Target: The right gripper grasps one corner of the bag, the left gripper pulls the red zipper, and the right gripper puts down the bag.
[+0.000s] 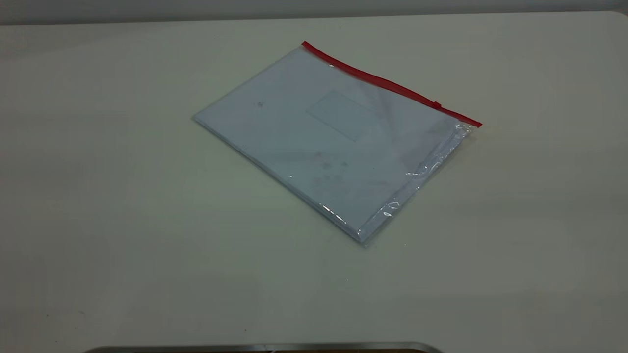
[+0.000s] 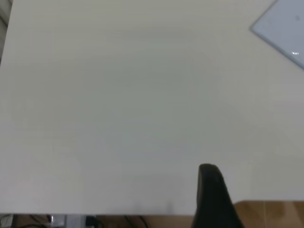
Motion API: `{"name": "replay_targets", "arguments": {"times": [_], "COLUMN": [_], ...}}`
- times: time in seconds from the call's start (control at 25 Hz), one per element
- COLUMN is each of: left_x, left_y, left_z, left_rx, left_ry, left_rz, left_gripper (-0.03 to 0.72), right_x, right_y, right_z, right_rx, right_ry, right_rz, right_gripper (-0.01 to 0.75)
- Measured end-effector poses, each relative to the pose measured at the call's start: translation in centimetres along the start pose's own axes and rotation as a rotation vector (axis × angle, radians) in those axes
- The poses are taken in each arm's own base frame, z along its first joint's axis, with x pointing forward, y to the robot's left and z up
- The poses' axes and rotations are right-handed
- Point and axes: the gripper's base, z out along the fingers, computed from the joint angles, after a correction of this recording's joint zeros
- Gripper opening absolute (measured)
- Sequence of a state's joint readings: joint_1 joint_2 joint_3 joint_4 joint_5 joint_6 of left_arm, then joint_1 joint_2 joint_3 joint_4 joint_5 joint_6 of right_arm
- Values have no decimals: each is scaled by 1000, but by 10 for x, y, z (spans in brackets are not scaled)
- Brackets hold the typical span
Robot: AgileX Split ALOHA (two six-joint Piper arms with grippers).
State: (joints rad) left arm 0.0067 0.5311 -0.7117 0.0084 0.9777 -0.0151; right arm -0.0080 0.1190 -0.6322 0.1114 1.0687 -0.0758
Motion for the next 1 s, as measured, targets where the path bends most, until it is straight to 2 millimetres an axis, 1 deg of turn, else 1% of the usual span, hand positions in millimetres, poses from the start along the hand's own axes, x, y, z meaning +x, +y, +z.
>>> {"name": "replay_targets", "arguments": {"times": [0.08,0.2,0.32,0.4,0.6,0.76,0.88,1.0], "left_x": [-26,-58,-83,-98,-125,-146,-156,-157], "left_y": [0,-2,-5,-8,-13,-19,-26,-31], "left_z": [10,27,47,64,104,136,161,187], "left_rx": [1,7,32,63,113,182,253,323], "left_ry": [34,87,122,132,116,103,113,138], "left_rz": [-5,-8,-23,-39,17,102,192,245], "left_gripper": [523,523,523,523,524,524,524,524], "right_x": [-15,-36,-51,-57,-60,-59,-50,-38], "right_y": [0,2,4,4,1,0,3,8], "right_z": [8,29,60,80,134,178,213,244], "right_rx": [-16,-62,-118,-139,-152,-184,-253,-346], "right_ry": [43,116,190,229,366,413,478,531], "right_rz": [16,62,128,152,211,241,254,264], "right_gripper": [557,557,557,557,557,557,557,557]}}
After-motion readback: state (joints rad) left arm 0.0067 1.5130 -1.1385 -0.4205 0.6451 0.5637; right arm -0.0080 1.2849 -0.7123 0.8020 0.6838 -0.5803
